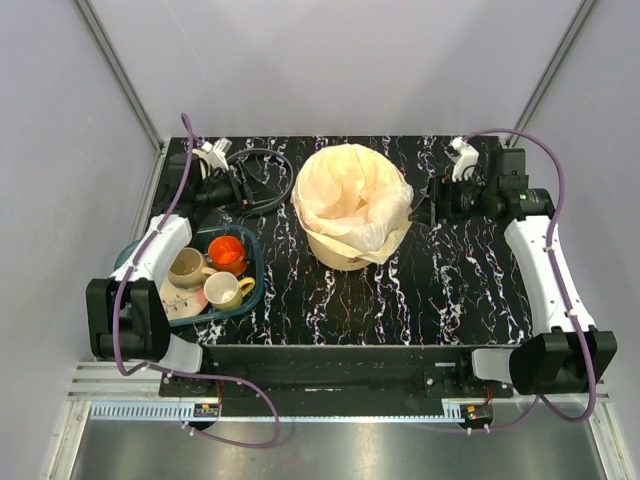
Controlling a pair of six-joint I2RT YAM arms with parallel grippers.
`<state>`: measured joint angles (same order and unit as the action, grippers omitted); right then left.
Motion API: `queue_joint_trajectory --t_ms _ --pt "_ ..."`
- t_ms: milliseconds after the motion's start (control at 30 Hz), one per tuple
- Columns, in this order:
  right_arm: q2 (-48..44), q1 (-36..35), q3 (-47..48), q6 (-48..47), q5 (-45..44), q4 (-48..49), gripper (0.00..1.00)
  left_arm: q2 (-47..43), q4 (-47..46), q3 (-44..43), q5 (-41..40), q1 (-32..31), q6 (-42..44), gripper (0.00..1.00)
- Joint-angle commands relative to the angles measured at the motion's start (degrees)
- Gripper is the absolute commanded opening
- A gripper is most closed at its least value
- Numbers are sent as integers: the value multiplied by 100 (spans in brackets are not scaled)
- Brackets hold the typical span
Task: Put the trash bags into the trash bin
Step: Place the trash bag in the trash bin.
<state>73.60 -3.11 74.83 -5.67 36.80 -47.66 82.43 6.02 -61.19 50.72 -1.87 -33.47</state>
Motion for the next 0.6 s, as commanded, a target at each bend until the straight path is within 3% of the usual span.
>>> queue_joint_trajectory --t_ms 0,233,567 --pt "276 232 330 170 355 45 79 185 -585 -236 -106 -191 -414 62" --pt "1261 628 744 1076 1197 634 78 510 -1103 -201 -308 -358 -721 66" --pt "1710 681 173 1279 1418 1057 74 862 -1604 -192 -194 -472 -1064 66"
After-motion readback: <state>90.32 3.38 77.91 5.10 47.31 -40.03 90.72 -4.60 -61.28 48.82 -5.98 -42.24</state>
